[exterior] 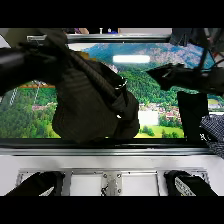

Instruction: Fold the clothes and pants, and hang the long-sleeved shirts on hangers.

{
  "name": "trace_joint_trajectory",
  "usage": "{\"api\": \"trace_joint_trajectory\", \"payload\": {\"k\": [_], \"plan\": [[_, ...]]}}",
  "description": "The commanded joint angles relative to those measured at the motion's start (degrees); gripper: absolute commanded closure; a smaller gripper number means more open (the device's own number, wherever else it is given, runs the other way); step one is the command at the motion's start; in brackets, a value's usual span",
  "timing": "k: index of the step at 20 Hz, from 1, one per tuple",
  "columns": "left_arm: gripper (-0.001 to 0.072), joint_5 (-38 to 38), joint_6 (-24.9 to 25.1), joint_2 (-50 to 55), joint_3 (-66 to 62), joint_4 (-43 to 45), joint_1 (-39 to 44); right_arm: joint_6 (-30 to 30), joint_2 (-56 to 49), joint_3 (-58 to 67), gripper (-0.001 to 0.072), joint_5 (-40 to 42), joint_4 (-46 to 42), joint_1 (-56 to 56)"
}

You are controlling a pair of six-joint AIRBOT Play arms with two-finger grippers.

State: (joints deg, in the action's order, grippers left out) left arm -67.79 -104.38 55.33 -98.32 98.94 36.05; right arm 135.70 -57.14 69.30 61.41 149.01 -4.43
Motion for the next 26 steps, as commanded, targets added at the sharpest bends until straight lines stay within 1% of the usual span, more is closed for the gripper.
{"api": "trace_joint_trajectory", "payload": {"k": [1,3,4,6,8,9,10,11,12,15,17,18,19,20,23,25,26], "plan": [[0.0689,-5.42,-0.20,8.59,-1.90,2.86,-4.15,-3.80,1.46,-0.09,0.0683,7.69,-5.42,-11.10],[0.0689,-7.93,-0.17,12.24,2.95,1.22,-7.80,-3.80,1.40,-0.09,0.0684,13.18,-5.22,-13.97],[0.0689,-7.85,0.13,13.92,6.58,-1.70,-9.57,-3.78,1.40,-0.09,0.0684,14.51,-5.01,-14.53],[0.0690,-6.14,2.14,16.87,13.84,-7.72,-12.20,-3.76,1.40,-0.09,0.0683,14.93,-4.59,-14.16],[0.0689,-5.09,2.95,19.78,19.69,-12.50,-14.08,-3.76,0.68,-0.09,0.0678,14.91,-4.68,-13.14],[0.0689,-5.07,3.78,21.16,21.73,-14.75,-14.86,-3.76,-0.11,-0.09,0.0641,14.93,-5.22,-12.24],[0.0689,-5.05,4.66,22.18,23.30,-16.55,-15.41,-3.78,-1.11,-0.09,0.0437,15.15,-6.29,-11.17],[0.0689,-4.66,5.20,22.60,24.68,-17.09,-15.58,-4.52,-2.32,-0.09,0.0323,15.10,-8.68,-9.68],[0.0690,-3.87,5.49,22.58,26.12,-17.07,-15.58,-5.55,-3.78,-0.11,0.0313,15.13,-12.55,-7.74],[0.0689,-3.52,6.16,22.58,27.10,-17.03,-15.58,-9.64,-10.21,-0.11,0.0313,14.45,-22.88,-1.05],[0.0690,-3.56,6.21,22.58,27.06,-17.00,-15.58,-12.28,-15.85,-0.11,0.0312,12.68,-26.34,3.13],[0.0689,-3.54,6.23,22.58,27.06,-17.00,-15.58,-13.42,-18.86,-0.09,0.0286,11.96,-25.94,4.72],[0.0689,-3.54,6.21,22.58,27.06,-17.00,-15.58,-14.78,-22.16,-0.09,0.0103,11.17,-24.83,6.54],[0.0689,-3.56,6.21,22.58,27.06,-17.00,-15.58,-16.15,-25.11,-0.09,0.0013,10.40,-23.74,8.02],[0.0689,-3.56,6.23,22.58,27.06,-17.00,-15.58,-18.21,-32.81,-0.07,0.0015,7.02,-22.03,11.85],[0.0689,-3.58,6.23,22.51,27.06,-17.00,-15.58,-18.34,-35.69,-0.07,0.0020,4.76,-21.68,13.18],[0.0689,-3.54,6.23,22.25,27.04,-17.00,-15.58,-18.34,-36.37,-0.04,0.0084,4.04,-21.68,13.46]]}}
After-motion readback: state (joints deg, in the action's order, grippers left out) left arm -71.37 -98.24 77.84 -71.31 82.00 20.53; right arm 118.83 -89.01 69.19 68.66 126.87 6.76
